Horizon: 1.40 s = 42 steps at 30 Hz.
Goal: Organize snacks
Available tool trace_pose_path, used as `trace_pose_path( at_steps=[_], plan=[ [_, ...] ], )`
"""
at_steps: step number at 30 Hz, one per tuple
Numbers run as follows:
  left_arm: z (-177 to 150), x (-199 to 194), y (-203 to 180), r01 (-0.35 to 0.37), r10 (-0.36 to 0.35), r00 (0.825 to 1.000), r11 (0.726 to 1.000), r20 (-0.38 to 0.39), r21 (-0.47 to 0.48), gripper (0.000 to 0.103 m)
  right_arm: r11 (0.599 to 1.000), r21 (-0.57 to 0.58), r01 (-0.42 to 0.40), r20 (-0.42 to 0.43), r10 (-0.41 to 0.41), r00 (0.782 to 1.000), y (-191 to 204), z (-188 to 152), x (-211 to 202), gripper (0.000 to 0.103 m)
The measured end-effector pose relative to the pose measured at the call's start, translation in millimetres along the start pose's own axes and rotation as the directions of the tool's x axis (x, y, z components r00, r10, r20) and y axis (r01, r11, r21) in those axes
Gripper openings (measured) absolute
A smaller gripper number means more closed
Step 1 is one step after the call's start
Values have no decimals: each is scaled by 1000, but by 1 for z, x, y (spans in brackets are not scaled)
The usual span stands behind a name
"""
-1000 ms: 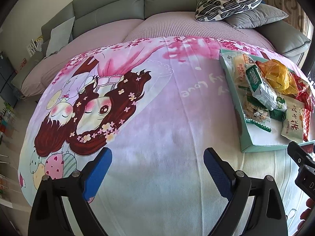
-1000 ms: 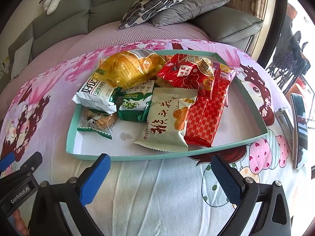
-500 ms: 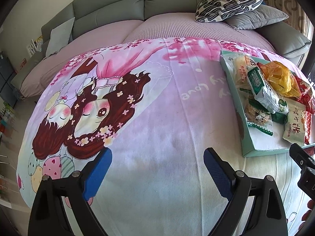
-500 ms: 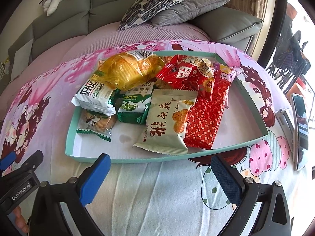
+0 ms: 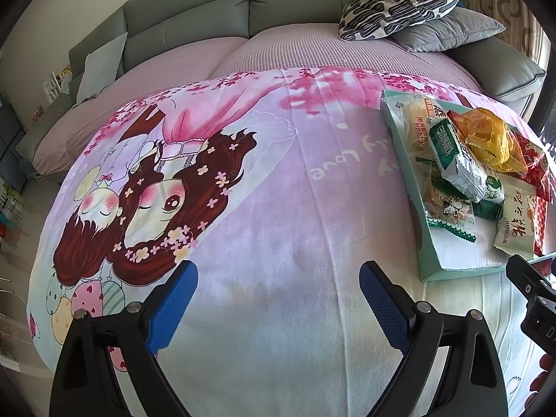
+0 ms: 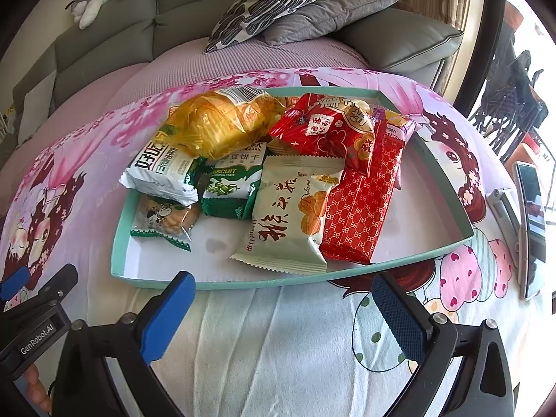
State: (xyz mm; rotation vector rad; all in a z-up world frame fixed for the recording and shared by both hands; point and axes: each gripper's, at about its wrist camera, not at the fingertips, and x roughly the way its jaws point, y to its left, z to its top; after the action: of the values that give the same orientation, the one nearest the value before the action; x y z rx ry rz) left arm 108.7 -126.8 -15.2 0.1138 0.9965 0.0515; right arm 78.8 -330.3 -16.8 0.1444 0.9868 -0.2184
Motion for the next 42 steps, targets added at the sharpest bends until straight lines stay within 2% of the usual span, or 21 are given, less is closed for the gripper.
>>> trace_pose_path(
  at_steps=[42],
  plan=[
    [0,2,-2,-5,5,1000,1000,-3,-4,94,1000,13,-3,1,3,1000,-1,1,-2,103]
  ],
)
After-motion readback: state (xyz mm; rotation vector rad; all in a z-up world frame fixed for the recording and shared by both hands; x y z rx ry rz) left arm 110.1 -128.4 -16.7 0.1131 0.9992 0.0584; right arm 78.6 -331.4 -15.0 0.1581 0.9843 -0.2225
